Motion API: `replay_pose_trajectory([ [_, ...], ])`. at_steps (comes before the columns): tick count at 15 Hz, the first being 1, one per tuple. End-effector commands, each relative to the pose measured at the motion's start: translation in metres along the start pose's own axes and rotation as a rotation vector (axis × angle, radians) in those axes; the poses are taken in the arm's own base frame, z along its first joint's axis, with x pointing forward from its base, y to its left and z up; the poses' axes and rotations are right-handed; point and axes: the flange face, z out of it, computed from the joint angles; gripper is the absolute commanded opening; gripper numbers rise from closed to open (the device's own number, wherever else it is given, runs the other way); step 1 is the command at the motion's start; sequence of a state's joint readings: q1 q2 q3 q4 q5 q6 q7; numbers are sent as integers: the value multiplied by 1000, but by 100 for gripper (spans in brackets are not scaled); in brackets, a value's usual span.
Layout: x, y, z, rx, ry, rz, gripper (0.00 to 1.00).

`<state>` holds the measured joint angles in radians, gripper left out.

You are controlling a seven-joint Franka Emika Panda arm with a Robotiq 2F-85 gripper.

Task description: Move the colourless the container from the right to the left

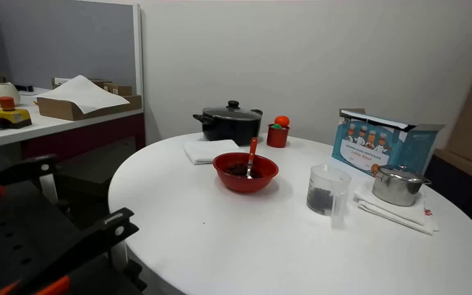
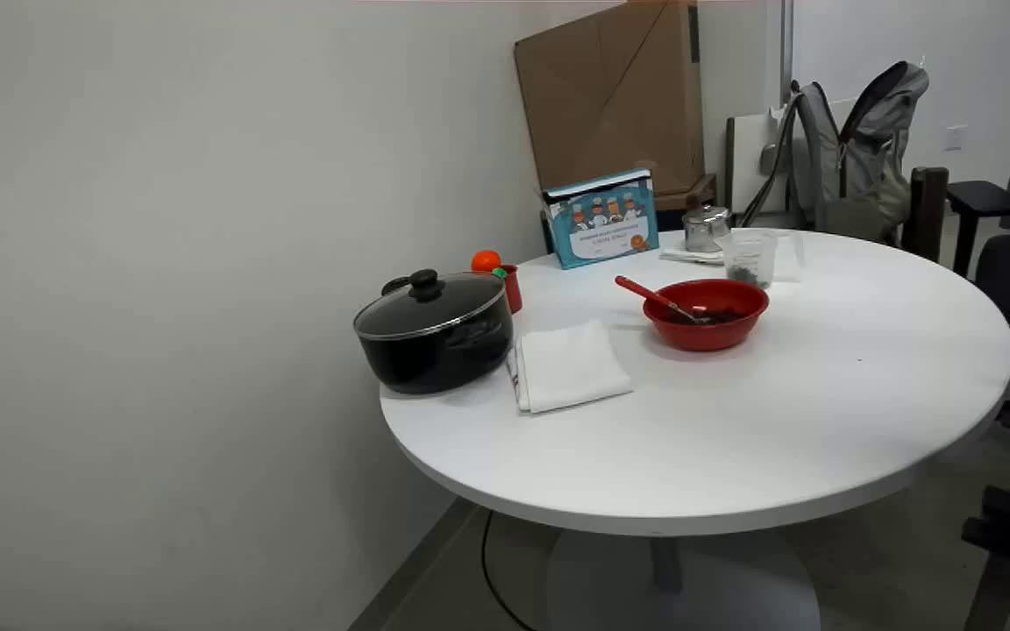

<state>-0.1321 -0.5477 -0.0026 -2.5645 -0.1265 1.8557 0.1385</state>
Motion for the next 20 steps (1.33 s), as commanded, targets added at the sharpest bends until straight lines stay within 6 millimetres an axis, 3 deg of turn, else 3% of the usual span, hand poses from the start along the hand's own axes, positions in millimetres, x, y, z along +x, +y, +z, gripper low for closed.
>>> replay_pose_trajectory([
  [1, 0, 0, 0, 0, -1, 0, 100],
  [7, 2, -5, -4, -5, 20, -6, 100],
  [13, 23, -6, -15, -68, 140, -232, 100],
  [16, 44, 17, -17, -46, 197, -315, 100],
  [20, 86, 69, -1, 9, 207, -413, 100],
])
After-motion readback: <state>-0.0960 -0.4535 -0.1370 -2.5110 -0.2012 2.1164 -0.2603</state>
